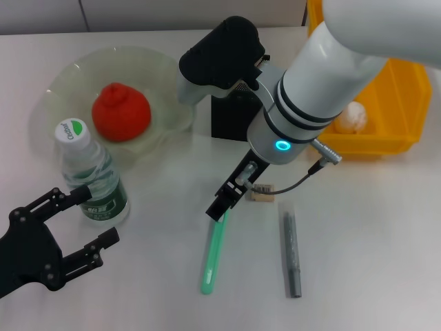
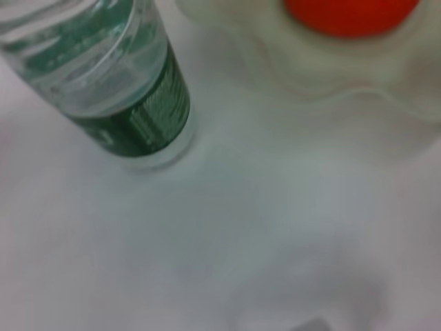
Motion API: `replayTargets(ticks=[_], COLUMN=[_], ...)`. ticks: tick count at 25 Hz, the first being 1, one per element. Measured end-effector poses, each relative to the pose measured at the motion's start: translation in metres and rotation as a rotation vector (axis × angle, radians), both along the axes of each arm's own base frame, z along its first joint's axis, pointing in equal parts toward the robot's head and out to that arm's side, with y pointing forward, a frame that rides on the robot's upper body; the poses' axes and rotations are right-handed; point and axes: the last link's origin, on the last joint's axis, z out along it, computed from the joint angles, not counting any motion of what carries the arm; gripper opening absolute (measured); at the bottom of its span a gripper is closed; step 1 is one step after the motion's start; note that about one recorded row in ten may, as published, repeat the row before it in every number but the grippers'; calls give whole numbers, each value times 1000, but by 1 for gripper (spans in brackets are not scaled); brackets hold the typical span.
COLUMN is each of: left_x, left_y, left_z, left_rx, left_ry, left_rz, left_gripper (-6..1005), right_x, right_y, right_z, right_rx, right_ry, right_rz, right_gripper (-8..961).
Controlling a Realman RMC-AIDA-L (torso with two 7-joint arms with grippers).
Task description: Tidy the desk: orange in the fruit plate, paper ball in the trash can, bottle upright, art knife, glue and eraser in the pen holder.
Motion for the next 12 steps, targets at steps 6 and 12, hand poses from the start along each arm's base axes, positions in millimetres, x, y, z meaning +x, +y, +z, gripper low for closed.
replayTargets(ticks=[6, 12], left_x=[-1, 0], left_y=[0, 0], left_z=[1, 1], left_rx=[4, 6], left_ry=[-1, 0], left_rz=[4, 2], left_gripper=[765, 765], right_x=[-3, -5], right_y=[2, -3], right_z=[-5, -12], right_rx=[-5, -29], right_ry=[-11, -24], right_rz=[13, 42], right_gripper=[782, 768])
